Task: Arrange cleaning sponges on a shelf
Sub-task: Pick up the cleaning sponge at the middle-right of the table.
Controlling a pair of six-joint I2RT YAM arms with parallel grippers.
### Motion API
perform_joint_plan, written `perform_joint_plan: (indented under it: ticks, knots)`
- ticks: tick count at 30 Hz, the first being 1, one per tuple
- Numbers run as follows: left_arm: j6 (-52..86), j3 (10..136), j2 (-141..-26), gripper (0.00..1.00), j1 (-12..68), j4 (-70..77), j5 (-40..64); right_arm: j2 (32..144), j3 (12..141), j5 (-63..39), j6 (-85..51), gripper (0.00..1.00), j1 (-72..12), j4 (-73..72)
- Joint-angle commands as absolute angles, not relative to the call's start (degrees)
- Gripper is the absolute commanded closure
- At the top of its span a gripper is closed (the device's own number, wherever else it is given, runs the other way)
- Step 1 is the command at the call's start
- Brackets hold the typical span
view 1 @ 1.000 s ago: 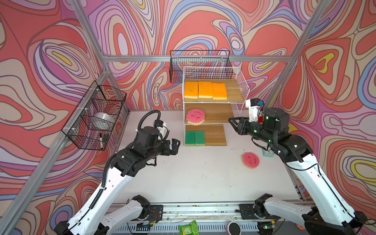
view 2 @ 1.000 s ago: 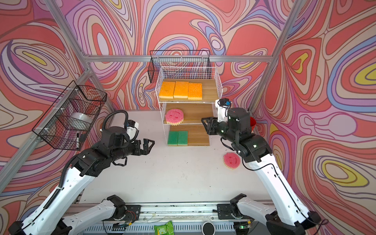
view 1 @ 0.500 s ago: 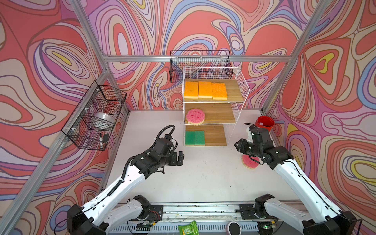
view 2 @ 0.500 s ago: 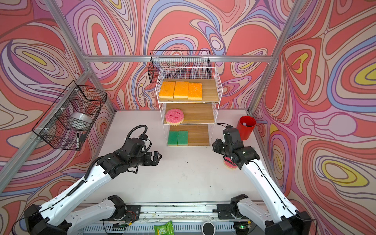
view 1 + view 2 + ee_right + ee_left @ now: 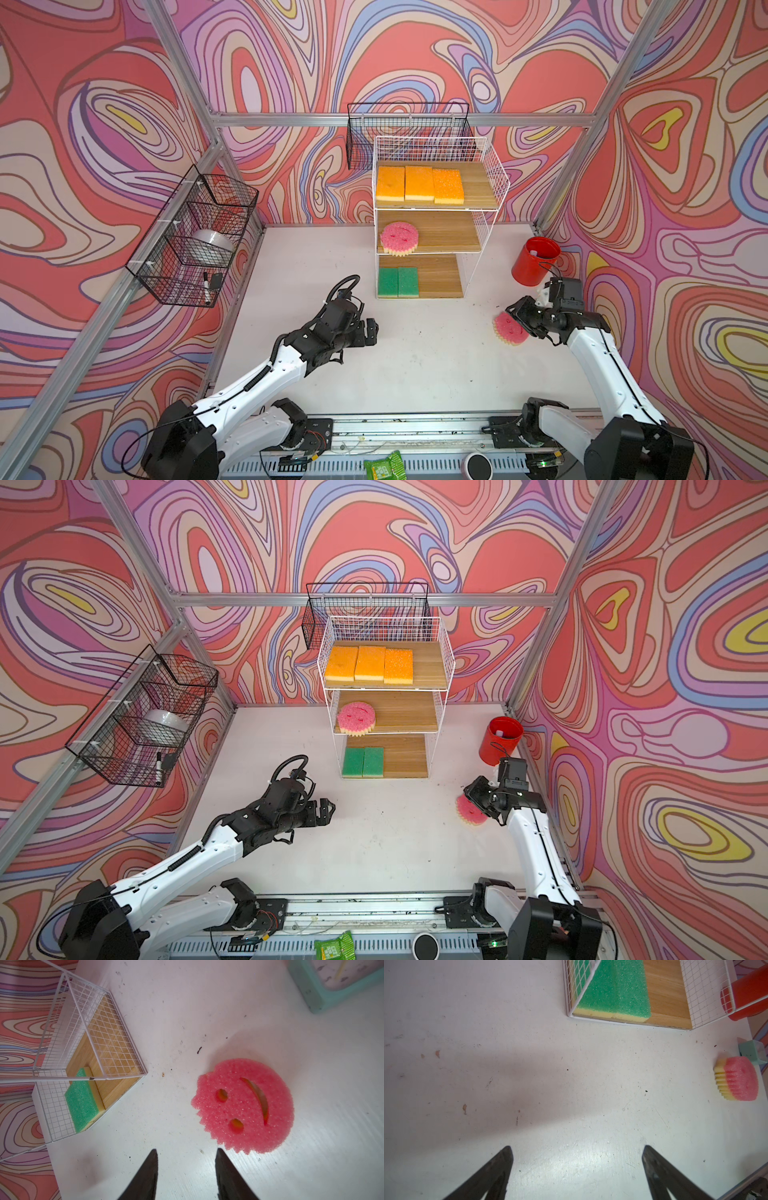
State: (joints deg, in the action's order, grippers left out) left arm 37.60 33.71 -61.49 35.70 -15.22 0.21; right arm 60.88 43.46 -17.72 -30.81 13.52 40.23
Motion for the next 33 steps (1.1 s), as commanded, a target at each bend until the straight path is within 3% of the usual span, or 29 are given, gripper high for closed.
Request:
perform_joint_plan:
  ticks: [1,6,10,13,15,17,27,30,33]
  knots:
    - [39.8,32.5,-64.0,0.02,35.9,-5.9,-0.1,60.7,42.6,-16.0,-30.0,0.45,17.2,39.6]
    - [39.4,31.4,-66.4,0.02,35.9,-1.5,0.5,62.3,42.0,-15.7,-31.7,0.17,21.0,37.7]
    - [38.6,30.9,-65.4,0.02,35.9,-1.0,0.5,65.9,42.0,-15.3,-32.3,0.15,21.6,35.3]
    - [37.9,30.8,-63.5,0.02,35.9,-1.7,-0.4,68.6,41.3,-14.4,-32.9,0.22,21.7,33.4]
    - [37.5,30.6,-62.0,0.02,35.9,-2.1,-0.9,69.8,40.6,-14.3,-33.2,0.39,21.7,31.9]
    - [37.3,30.3,-60.9,0.01,35.9,-2.3,-1.1,70.1,40.0,-13.6,-33.4,0.49,21.6,30.8]
    - [37.3,30.1,-63.4,0.01,35.9,-0.5,0.4,71.9,41.2,-7.1,-30.6,0.46,21.7,32.6]
    - [37.5,30.1,-63.9,0.01,35.9,-0.3,0.7,72.6,41.2,-6.5,-29.9,0.49,21.6,32.8]
    - [37.2,30.1,-63.5,0.01,35.9,-0.6,0.5,73.1,40.9,-6.3,-29.5,0.60,21.6,32.4]
